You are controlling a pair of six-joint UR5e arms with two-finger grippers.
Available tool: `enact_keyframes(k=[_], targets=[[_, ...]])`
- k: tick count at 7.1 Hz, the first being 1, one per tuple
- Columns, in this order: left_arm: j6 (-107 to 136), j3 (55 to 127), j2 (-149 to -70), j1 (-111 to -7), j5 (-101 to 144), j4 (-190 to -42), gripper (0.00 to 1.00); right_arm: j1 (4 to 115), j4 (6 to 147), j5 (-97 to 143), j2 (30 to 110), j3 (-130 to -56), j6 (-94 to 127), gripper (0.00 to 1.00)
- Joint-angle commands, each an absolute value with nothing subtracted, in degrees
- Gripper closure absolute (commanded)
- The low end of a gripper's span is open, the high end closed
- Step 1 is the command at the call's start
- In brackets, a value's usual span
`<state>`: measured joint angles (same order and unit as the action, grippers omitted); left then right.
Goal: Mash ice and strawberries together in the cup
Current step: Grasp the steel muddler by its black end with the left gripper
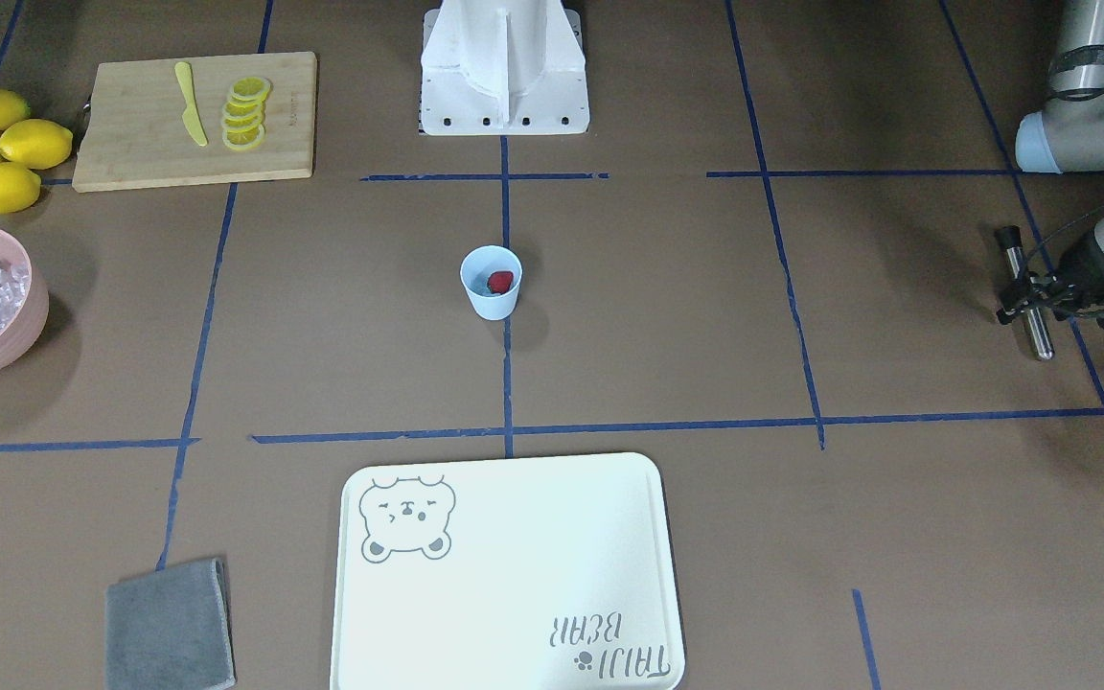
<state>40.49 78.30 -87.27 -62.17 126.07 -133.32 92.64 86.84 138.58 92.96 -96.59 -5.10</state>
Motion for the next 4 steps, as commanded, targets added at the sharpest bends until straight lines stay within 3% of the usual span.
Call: enact_keyframes(k=[1, 2, 4], targets=[[40.3, 78.5, -86.1, -62.2, 126.2, -135.9, 0.70, 92.6, 86.8, 138.6, 92.8, -96.7, -5.1, 0.00], [40.3, 79.1, -86.0, -62.6, 126.7, -136.4, 0.88, 92.6, 86.8, 138.6, 92.8, -96.7, -5.1, 0.00], [40.4, 86.4, -81.8, -62.9, 126.8, -135.5, 1.00, 92.6, 86.8, 138.7, 92.8, -96.7, -5.1, 0.00]])
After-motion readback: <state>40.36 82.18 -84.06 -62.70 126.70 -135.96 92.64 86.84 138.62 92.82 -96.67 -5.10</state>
